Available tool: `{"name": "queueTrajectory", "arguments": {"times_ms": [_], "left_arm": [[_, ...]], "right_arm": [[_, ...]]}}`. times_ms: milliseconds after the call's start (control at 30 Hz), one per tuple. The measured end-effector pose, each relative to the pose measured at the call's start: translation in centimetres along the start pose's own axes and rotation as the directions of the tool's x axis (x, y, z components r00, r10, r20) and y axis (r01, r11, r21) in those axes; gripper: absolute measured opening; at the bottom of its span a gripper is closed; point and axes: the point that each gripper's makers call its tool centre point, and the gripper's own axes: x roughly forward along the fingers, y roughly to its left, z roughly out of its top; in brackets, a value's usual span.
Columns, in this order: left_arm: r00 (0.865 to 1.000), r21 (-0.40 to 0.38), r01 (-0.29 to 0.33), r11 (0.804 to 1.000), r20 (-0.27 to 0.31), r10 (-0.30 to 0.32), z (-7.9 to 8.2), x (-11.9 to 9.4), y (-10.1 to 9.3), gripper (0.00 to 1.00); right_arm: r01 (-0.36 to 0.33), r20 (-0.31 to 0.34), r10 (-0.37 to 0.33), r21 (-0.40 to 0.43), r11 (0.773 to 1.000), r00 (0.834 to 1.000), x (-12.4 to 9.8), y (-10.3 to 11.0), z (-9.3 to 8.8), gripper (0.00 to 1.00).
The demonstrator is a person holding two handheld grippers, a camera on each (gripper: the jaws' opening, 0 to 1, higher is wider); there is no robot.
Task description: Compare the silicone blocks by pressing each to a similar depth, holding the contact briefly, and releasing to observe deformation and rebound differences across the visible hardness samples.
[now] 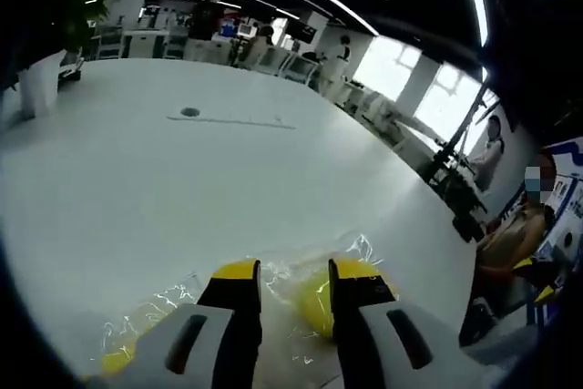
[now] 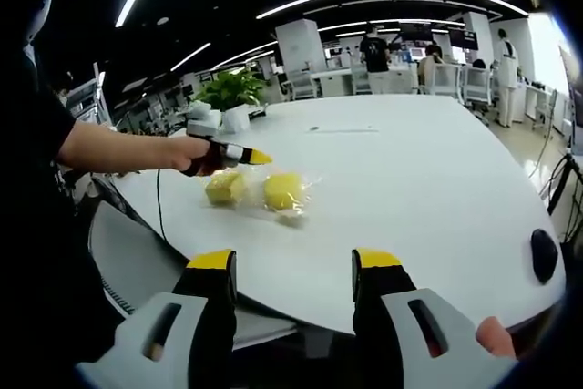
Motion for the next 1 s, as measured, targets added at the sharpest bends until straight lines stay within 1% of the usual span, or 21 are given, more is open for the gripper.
{"name": "queueTrajectory", "arguments": {"times_ms": [133, 167, 233, 333, 400, 533, 667, 800, 867, 1000], "left_arm": [[1.000, 0.054, -0.002, 0.999, 0.002, 0.002, 0.2, -0.5, -0.1, 0.30], [1.000, 0.076, -0.014, 0.997, -0.001, 0.014, 0.1, -0.5, 0.2, 0.31], [0.999, 0.143, -0.050, 0.989, -0.004, 0.051, 0.1, -0.7, 1.0, 0.34], [0.999, 0.141, -0.042, 0.989, -0.002, 0.043, 0.2, -1.1, 1.0, 0.34], [0.999, 0.139, -0.042, 0.989, 0.009, 0.041, 0.5, -1.3, 1.2, 0.35], [0.999, 0.163, -0.042, 0.986, 0.031, 0.037, 1.4, -1.9, 1.4, 0.37], [0.999, 0.194, -0.029, 0.981, 0.042, 0.022, 1.9, -2.5, 1.0, 0.40], [0.999, 0.233, -0.004, 0.972, 0.039, -0.005, 1.9, -3.1, 0.4, 0.45], [0.999, 0.270, -0.001, 0.963, 0.031, -0.008, 1.8, -3.4, 0.4, 0.46], [0.999, 0.277, 0.017, 0.961, 0.036, -0.028, 1.9, -4.1, 0.1, 0.47]], "right_arm": [[-0.003, 0.005, 0.004, -0.005, 1.000, 1.000, 0.2, 0.1, 0.2, 0.46], [-0.005, 0.004, 0.005, -0.006, 1.000, 1.000, 0.2, 0.2, 0.1, 0.46], [0.002, 0.001, -0.002, -0.013, 1.000, 1.000, 0.3, 0.2, 0.1, 0.47], [0.014, 0.005, -0.014, -0.026, 1.000, 1.000, 0.2, 0.0, 0.1, 0.48], [0.018, 0.006, -0.018, -0.022, 1.000, 1.000, 0.3, -0.1, 0.1, 0.48], [0.022, 0.005, -0.022, -0.025, 0.999, 1.000, 0.3, -0.1, 0.1, 0.47], [0.026, 0.006, -0.026, -0.030, 0.999, 1.000, 0.4, -0.1, 0.1, 0.47], [0.029, 0.001, -0.029, -0.034, 0.999, 1.000, 0.5, 0.0, -0.1, 0.47], [0.028, 0.002, -0.028, -0.035, 0.999, 1.000, 0.4, 0.0, -0.1, 0.47], [0.035, 0.001, -0.035, -0.038, 0.999, 0.999, 0.2, -0.1, -0.1, 0.47]]}}
